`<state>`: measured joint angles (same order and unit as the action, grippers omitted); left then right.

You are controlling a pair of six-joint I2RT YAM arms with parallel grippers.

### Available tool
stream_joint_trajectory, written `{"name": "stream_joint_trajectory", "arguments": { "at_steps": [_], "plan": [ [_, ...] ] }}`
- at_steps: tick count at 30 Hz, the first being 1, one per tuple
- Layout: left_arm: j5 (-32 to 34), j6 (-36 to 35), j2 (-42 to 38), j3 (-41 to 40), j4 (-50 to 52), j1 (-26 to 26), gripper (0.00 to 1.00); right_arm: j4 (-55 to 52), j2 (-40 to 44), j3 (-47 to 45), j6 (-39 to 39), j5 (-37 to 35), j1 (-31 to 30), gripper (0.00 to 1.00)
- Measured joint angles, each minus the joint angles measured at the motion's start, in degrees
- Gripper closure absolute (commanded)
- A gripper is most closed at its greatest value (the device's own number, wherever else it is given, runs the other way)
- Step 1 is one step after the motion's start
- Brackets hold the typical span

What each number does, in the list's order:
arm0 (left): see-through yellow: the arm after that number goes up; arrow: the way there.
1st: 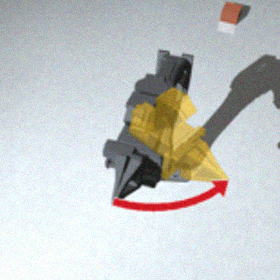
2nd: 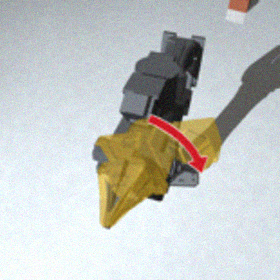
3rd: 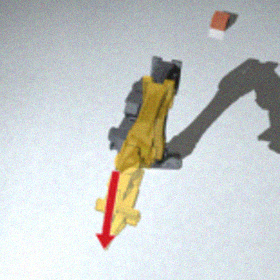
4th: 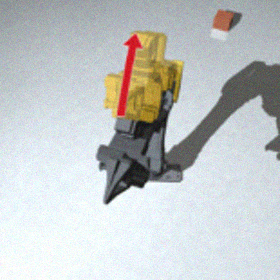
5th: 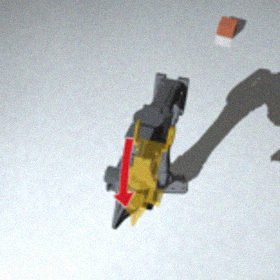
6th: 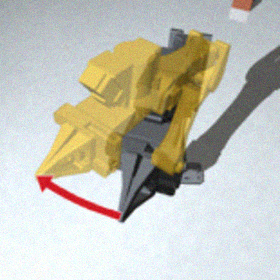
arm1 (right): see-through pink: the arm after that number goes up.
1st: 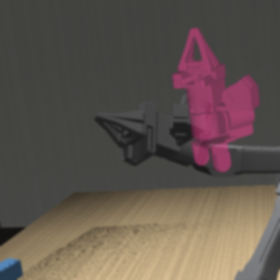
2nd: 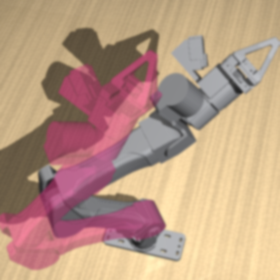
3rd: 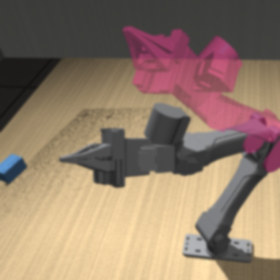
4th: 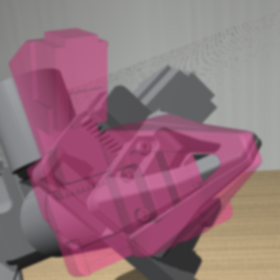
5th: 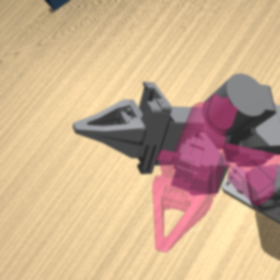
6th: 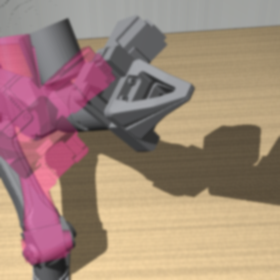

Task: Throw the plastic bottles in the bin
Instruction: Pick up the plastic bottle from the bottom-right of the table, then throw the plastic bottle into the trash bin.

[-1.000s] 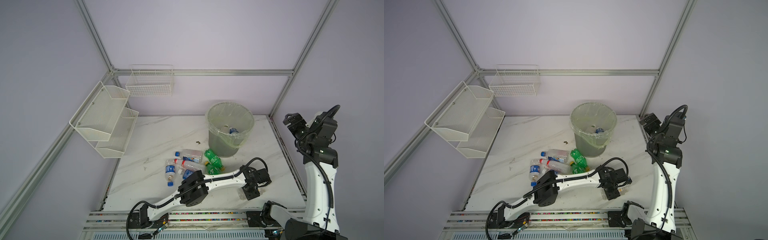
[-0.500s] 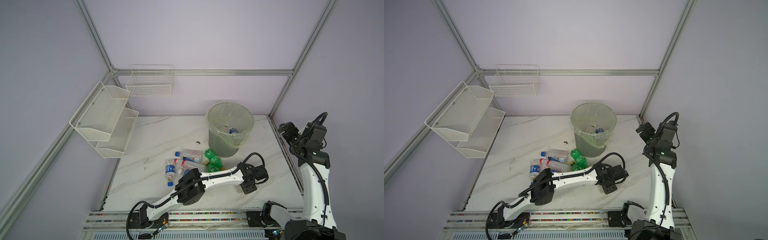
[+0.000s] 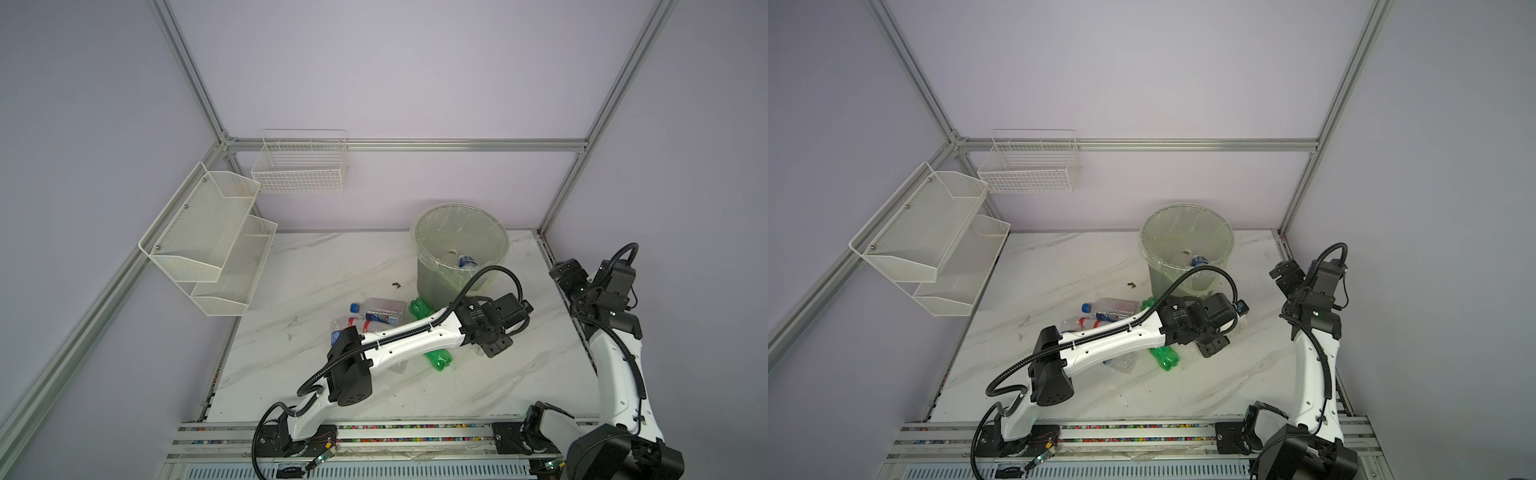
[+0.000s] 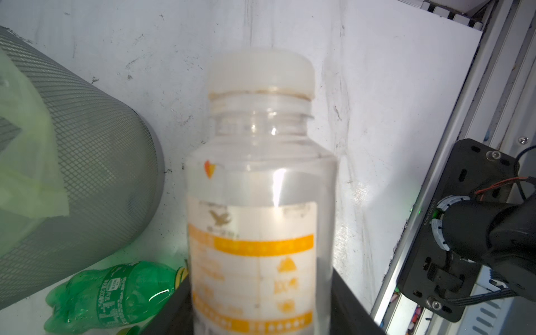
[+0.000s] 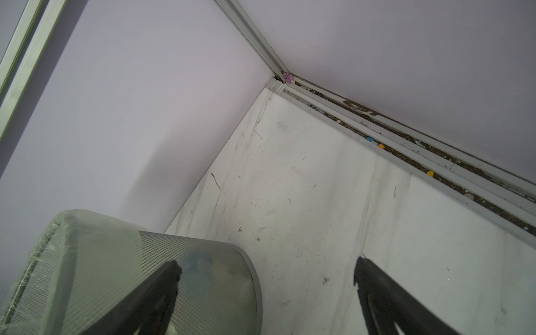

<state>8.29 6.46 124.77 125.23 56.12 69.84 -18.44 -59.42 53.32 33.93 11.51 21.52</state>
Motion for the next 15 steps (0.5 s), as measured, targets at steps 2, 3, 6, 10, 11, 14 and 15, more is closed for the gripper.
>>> {"name": "stream_joint_trajectory", "arguments": {
  "at_steps": [2, 3, 6, 10, 11, 14, 15],
  "plan": [
    [-0.1, 0.0, -0.3, 0.0, 0.0, 0.0, 0.70, 1.6, 1.2, -2.4, 0.4, 0.2, 0.0, 0.03],
    [-0.1, 0.0, -0.6, 0.0, 0.1, 0.0, 0.70, 2.3, 2.0, -3.6, 0.5, 0.3, 0.0, 0.03],
    [-0.2, 0.0, -2.0, 0.0, 0.1, -0.3, 0.70, 3.8, 3.8, -6.6, 0.5, 0.4, 0.0, 0.03],
    [-0.1, 0.0, -4.7, 0.1, 0.1, -1.6, 0.70, 4.8, 4.8, -9.8, 0.3, 0.4, 0.0, 0.03],
    [0.1, 0.0, -5.4, 0.1, 0.1, -2.1, 0.70, 4.9, 4.8, -10.3, 0.3, 0.5, 0.0, 0.03],
    [0.7, 0.0, -7.8, 0.2, -0.5, -3.4, 0.70, 5.4, 4.7, -11.3, 0.2, 1.2, 0.0, 0.03],
    [0.9, 0.1, -8.6, 0.2, -0.9, -3.8, 0.70, 5.9, 4.7, -11.5, 0.3, 1.5, 0.0, 0.03]
  ]
}}
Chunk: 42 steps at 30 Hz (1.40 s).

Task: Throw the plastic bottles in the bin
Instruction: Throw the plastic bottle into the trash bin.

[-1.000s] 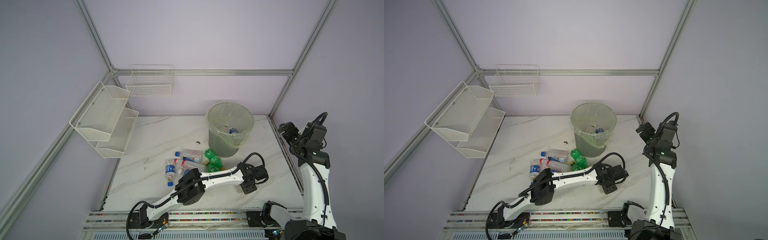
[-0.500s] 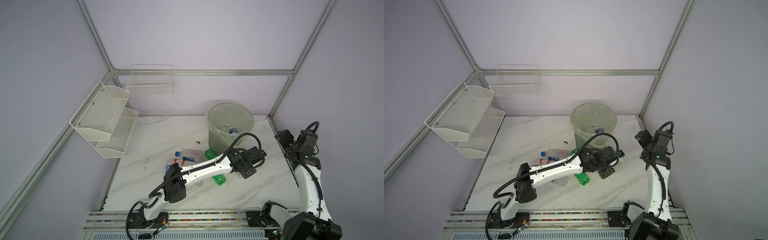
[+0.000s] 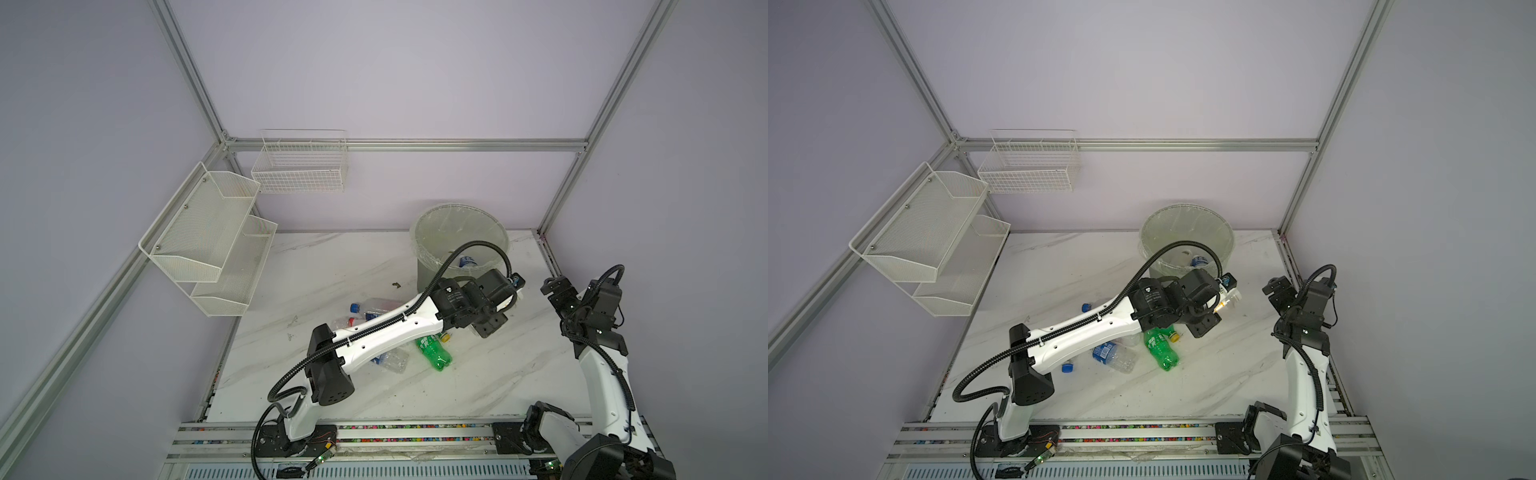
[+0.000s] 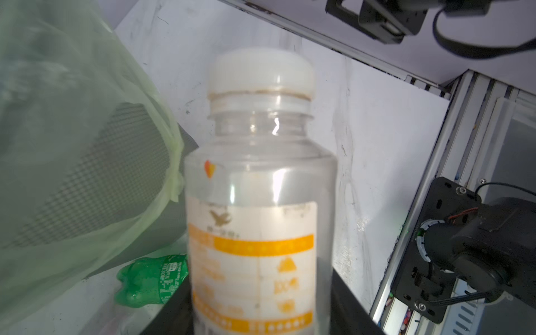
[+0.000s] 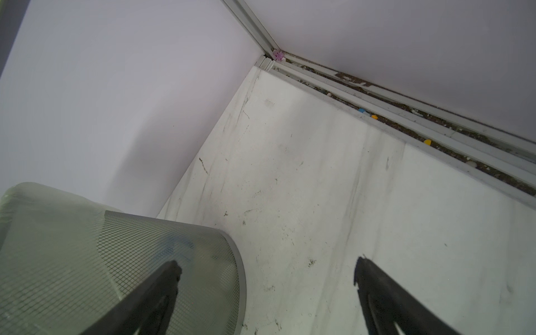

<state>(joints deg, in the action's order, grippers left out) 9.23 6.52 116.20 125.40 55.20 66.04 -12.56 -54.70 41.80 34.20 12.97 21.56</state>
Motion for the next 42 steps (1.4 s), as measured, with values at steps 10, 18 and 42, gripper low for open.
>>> {"name": "stream_joint_trajectory", "arguments": {
  "at_steps": [10, 18, 42],
  "plan": [
    [0.1, 0.5, -3.5, 0.8, -4.5, -3.0, 0.70, 1.2, 1.7, -1.2, 0.2, 1.5, 0.0, 0.03],
    [1.5, 3.6, -5.2, 1.9, -5.4, -7.3, 0.71, 1.2, 4.4, -3.7, 0.3, 2.4, 0.0, 0.03],
    [5.3, 7.6, -35.9, -26.3, -15.4, -26.2, 0.71, 2.9, 0.7, -7.3, -0.1, 3.5, 0.0, 0.03]
  ]
}}
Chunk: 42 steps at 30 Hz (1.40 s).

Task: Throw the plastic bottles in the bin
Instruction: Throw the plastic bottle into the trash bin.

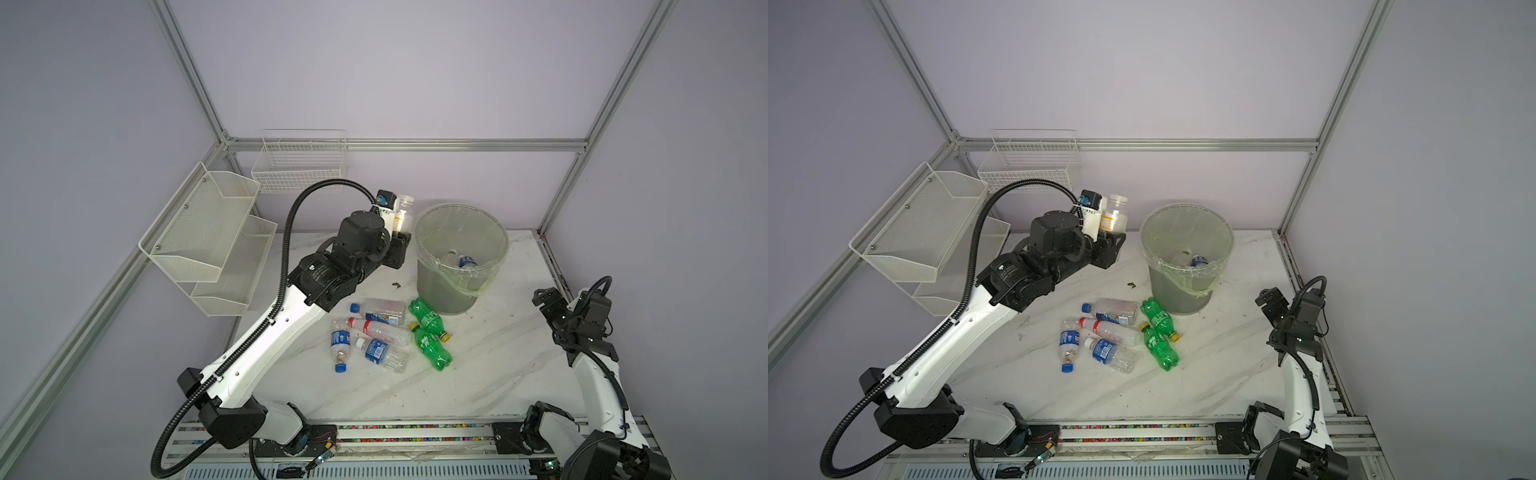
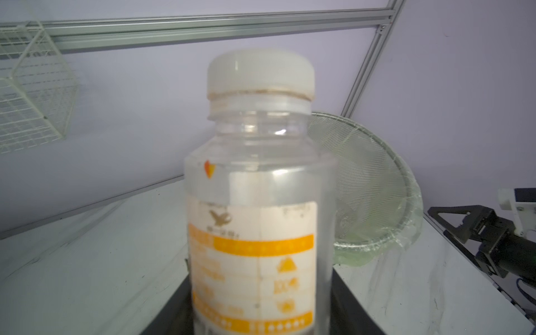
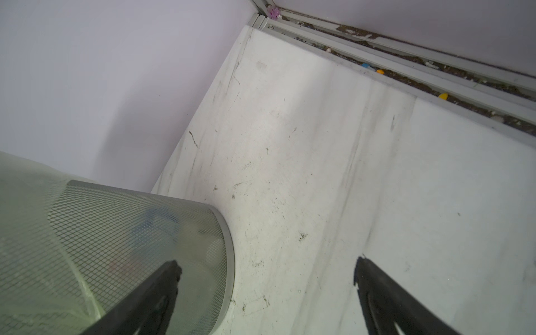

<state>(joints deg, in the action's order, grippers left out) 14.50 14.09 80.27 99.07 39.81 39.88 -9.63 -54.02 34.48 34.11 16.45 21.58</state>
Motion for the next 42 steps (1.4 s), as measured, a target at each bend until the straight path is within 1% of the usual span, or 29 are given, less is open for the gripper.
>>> {"name": "stream_joint_trajectory", "arguments": {
  "at_steps": [2, 5, 10, 13, 19, 24, 29, 32, 34, 36, 39, 41, 42],
  "plan": [
    [-1.3, 1.4, -3.1, -3.2, -0.5, -3.2, 0.70, 0.0, 0.0, 0.0, -0.2, -0.1, 0.0, 0.03],
    [-4.9, 4.1, -7.9, -8.6, -2.7, -8.1, 0.70, 0.0, 0.0, 0.0, -0.3, -0.1, 0.0, 0.03],
    [-16.0, 9.7, -13.2, -18.5, -8.6, -15.9, 0.71, 1.4, -0.4, 0.0, -0.3, 0.6, 0.0, 0.03],
    [-22.4, 12.1, -14.3, -24.1, -12.2, -18.9, 0.70, 1.9, -0.6, 0.0, -0.3, 1.1, 0.0, 0.02],
    [-32.0, 15.0, -16.2, -32.6, -19.3, -21.3, 0.70, 2.6, -1.6, 0.0, -0.3, 1.6, 0.0, 0.03],
    [-36.3, 16.4, -16.7, -34.7, -24.1, -21.9, 0.70, 2.6, -1.8, 0.1, -0.9, 1.8, 0.0, 0.03],
    [-39.5, 16.8, -16.4, -34.7, -27.2, -21.9, 0.69, 2.6, -1.8, 0.1, -1.3, 1.8, 0.0, 0.03],
    [-42.3, 16.7, -14.1, -34.2, -28.3, -21.9, 0.69, 2.8, -1.8, 0.1, -1.4, 1.9, 0.0, 0.03],
    [-44.2, 16.8, -10.2, -32.0, -28.2, -21.9, 0.69, 3.0, -1.8, 0.1, -1.4, 1.9, 0.0, 0.03],
    [-45.1, 16.8, -5.4, -28.2, -27.9, -21.5, 0.69, 3.0, -1.8, 0.1, -1.4, 1.9, 0.0, 0.03],
    [-45.6, 16.9, 2.7, -19.5, -27.2, -20.1, 0.68, 3.0, -1.8, 0.1, -1.4, 1.9, 0.0, 0.03],
    [-45.0, 16.5, 9.6, -10.0, -25.0, -17.7, 0.55, 3.0, -1.8, 0.1, -1.4, 1.9, 0.0, 0.03],
    [-44.8, 16.1, 13.4, -4.3, -23.8, -16.2, 0.44, 3.0, -1.7, 0.1, -1.4, 1.9, 0.0, 0.03]
  ]
}}
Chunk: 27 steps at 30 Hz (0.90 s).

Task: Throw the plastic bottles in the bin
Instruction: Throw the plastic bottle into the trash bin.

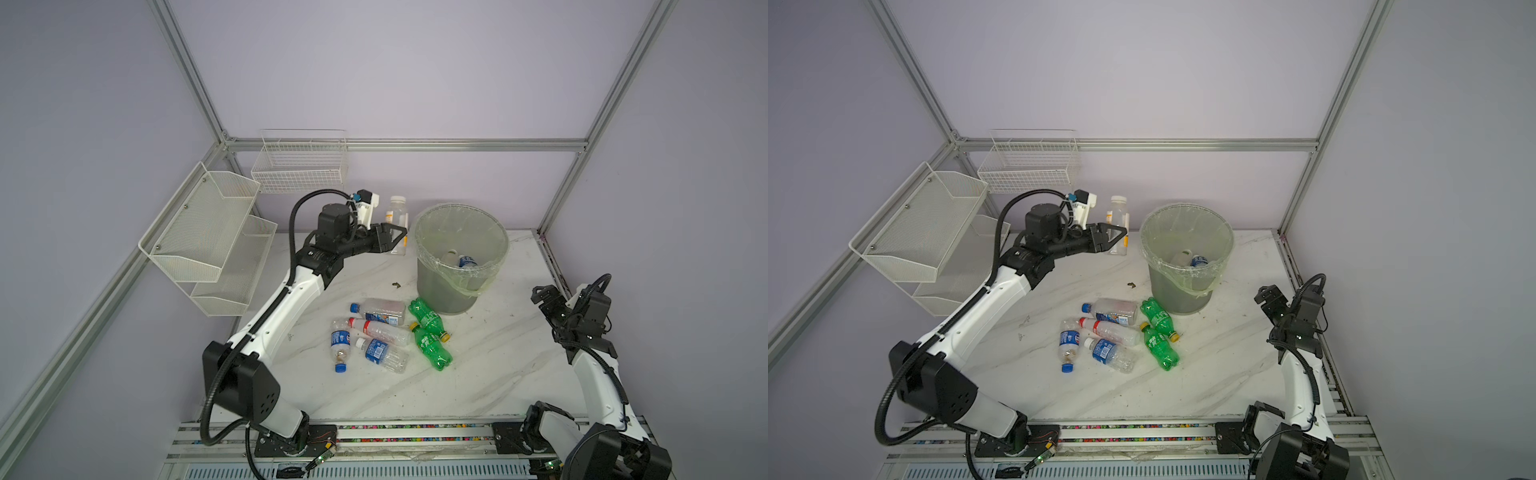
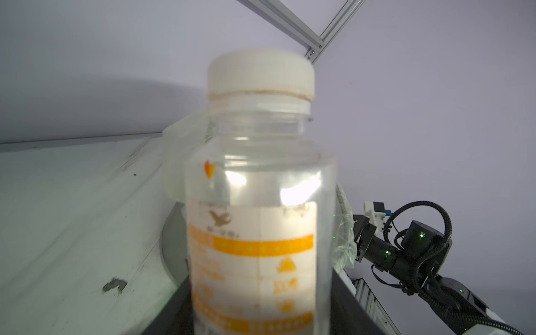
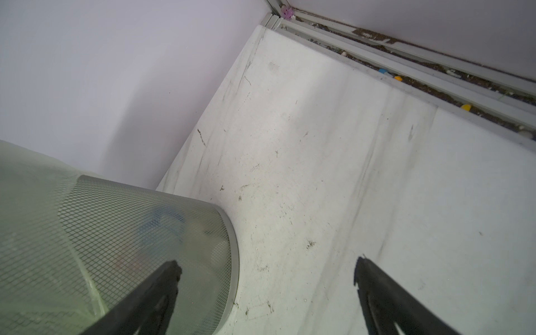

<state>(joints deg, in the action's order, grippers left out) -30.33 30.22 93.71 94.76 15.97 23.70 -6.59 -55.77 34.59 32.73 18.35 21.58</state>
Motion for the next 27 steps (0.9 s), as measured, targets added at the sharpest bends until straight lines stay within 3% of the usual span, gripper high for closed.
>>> {"name": "stream_joint_trajectory", "arguments": {
  "at_steps": [1, 2, 5, 10, 21, 27],
  "plan": [
    [-0.2, -0.3, 4.0, 5.8, 0.9, 1.7, 0.13, 0.0, 0.0, 0.0, 0.0, 0.1, 0.0, 0.02],
    [-0.4, -0.8, 7.3, 11.0, 1.9, 3.3, 0.00, 0.1, 0.1, -0.1, 0.0, 0.1, 0.0, 0.03],
    [-0.2, -0.5, 16.2, 24.0, 5.9, 7.3, 0.00, 0.0, 1.1, -0.5, 0.0, 0.1, 0.0, 0.03],
    [1.2, -0.4, 17.9, 26.6, 12.0, 7.3, 0.00, 0.0, 3.2, -0.8, 0.0, 0.1, 0.0, 0.03],
    [7.8, 0.1, -5.2, 11.2, 12.0, -5.9, 0.00, 0.0, 2.5, -0.8, -0.1, 0.9, 0.0, 0.03],
    [8.1, 0.9, -7.9, 2.3, 12.0, -11.5, 0.00, -1.2, 4.7, -0.8, -0.3, 1.2, 0.0, 0.03]
  ]
}}
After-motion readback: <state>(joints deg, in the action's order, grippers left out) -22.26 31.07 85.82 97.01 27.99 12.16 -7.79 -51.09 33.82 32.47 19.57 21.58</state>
